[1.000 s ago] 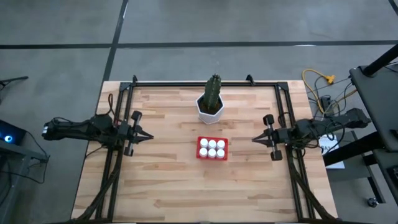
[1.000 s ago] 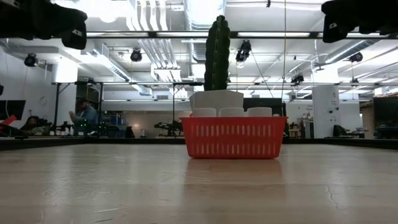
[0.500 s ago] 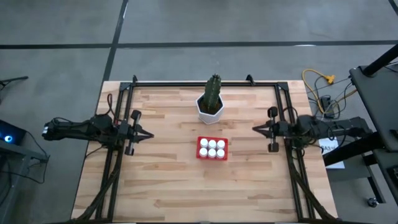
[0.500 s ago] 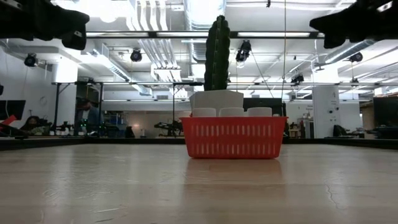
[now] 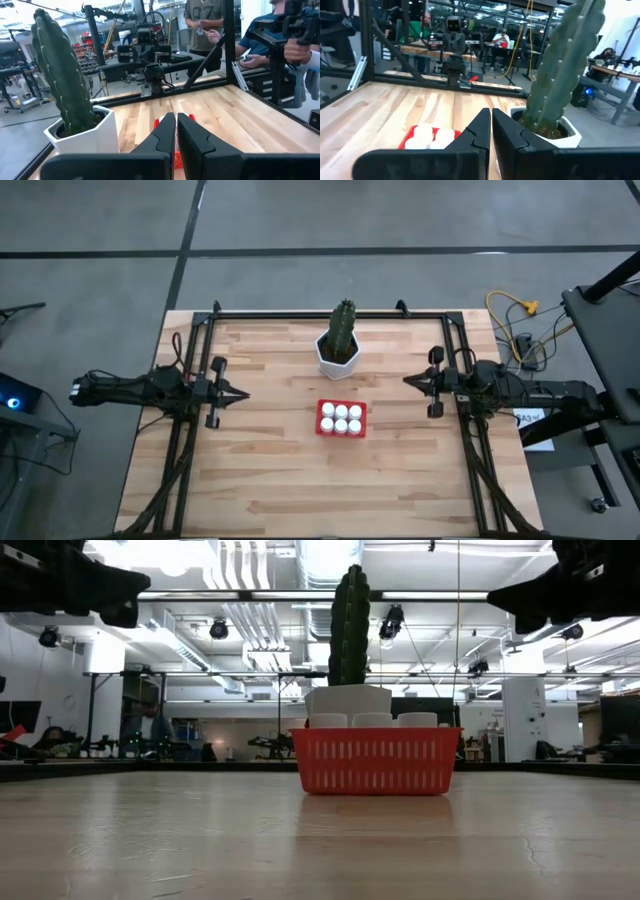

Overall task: Pick and place pill bottles into a basket
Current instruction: Return to Home Position

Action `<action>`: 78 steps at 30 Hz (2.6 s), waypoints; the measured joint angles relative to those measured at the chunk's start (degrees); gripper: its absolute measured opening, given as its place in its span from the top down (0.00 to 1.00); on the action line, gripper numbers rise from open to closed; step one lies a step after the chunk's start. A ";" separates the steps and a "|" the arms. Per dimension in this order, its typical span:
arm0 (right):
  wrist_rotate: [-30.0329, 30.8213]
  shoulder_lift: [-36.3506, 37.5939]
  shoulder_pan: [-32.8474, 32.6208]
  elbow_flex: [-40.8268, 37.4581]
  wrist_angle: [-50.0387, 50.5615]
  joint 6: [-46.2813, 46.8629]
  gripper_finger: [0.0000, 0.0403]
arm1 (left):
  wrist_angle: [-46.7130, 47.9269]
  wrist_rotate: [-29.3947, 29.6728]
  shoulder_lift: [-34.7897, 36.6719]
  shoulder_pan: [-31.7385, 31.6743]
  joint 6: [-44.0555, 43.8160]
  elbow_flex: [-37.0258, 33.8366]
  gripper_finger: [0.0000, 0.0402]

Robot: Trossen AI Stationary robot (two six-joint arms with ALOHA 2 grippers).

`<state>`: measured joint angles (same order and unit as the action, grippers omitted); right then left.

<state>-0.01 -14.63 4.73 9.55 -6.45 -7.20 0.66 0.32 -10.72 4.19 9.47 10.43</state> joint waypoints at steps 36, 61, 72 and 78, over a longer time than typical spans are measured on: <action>-0.46 -0.22 0.16 -9.03 -6.80 -0.29 0.98 | -4.11 0.11 7.18 0.00 -4.69 -9.94 1.00; -0.33 -0.50 0.18 -9.03 -6.59 5.27 0.98 | -4.42 1.72 7.39 0.00 -4.61 -10.07 1.00; -0.33 -0.52 0.22 -9.01 -6.61 5.12 0.98 | -4.45 1.70 7.41 0.00 -4.59 -10.11 1.00; -0.35 -0.52 0.20 -9.01 -6.61 5.12 0.98 | -4.45 1.70 7.39 0.00 -4.59 -10.13 1.00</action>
<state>-0.36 -15.16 4.93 0.54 -13.06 -2.09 -3.79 2.02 -3.33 4.19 4.89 0.30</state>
